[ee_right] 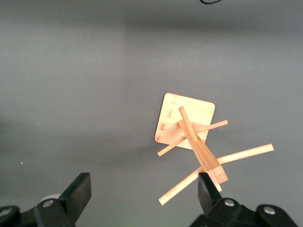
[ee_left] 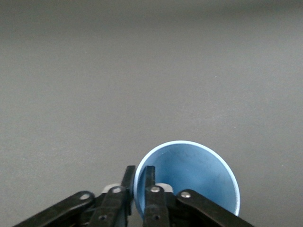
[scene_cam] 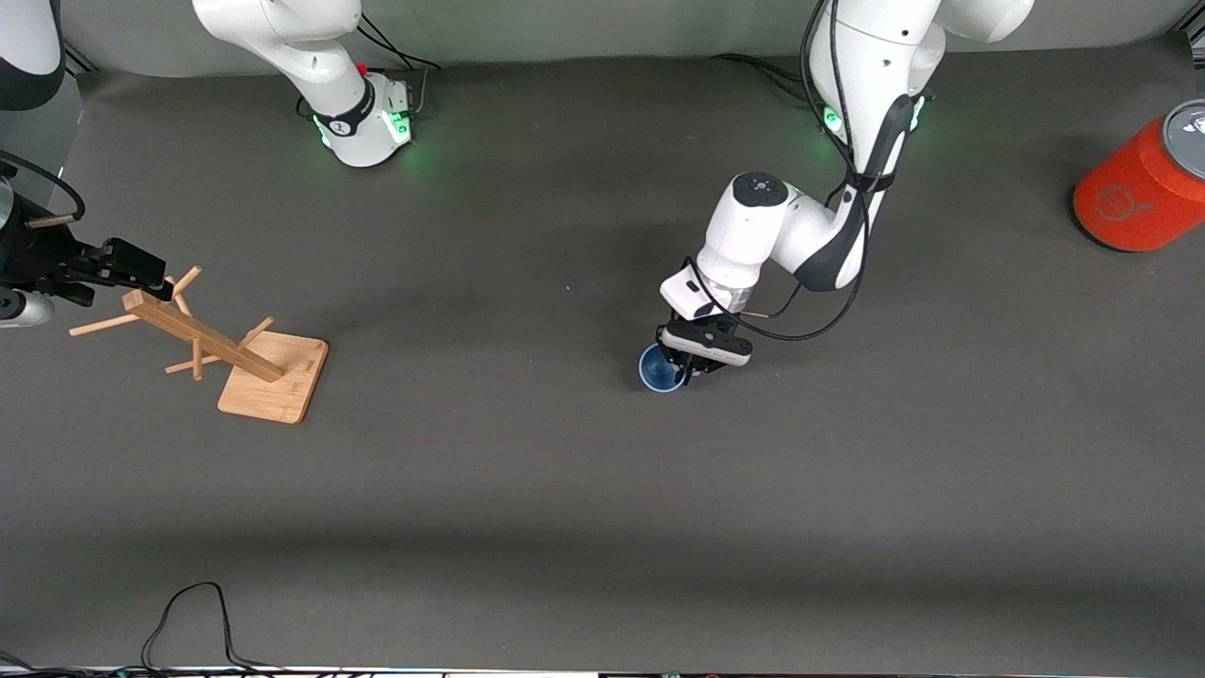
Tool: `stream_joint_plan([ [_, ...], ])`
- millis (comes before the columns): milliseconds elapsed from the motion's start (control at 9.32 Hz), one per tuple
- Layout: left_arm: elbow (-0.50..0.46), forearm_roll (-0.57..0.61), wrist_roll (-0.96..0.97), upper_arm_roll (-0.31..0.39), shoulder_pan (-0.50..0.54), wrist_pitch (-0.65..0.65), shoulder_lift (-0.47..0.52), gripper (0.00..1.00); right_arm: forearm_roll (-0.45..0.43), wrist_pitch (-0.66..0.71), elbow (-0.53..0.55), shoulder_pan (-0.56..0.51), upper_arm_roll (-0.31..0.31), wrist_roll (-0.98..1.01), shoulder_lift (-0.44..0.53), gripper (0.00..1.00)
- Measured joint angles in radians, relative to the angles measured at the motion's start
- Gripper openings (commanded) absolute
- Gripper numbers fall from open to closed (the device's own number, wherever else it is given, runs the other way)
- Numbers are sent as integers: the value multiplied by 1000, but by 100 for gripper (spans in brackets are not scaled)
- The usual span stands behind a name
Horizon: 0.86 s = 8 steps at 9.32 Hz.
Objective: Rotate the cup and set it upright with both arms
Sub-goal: 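Set the upright cup down on the table with the left gripper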
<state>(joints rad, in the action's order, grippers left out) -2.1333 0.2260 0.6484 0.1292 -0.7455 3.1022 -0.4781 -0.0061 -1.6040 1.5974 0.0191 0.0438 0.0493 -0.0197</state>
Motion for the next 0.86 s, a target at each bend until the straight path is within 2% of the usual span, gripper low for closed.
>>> stream_joint_plan([
  [537,-1,0,4,3,0,-11,0,100,0,-3,0,0,0,0,-1,100],
  [859,11,0,40,3,-6,-79,32,100,0,-4,0,0,0,0,-2,100],
])
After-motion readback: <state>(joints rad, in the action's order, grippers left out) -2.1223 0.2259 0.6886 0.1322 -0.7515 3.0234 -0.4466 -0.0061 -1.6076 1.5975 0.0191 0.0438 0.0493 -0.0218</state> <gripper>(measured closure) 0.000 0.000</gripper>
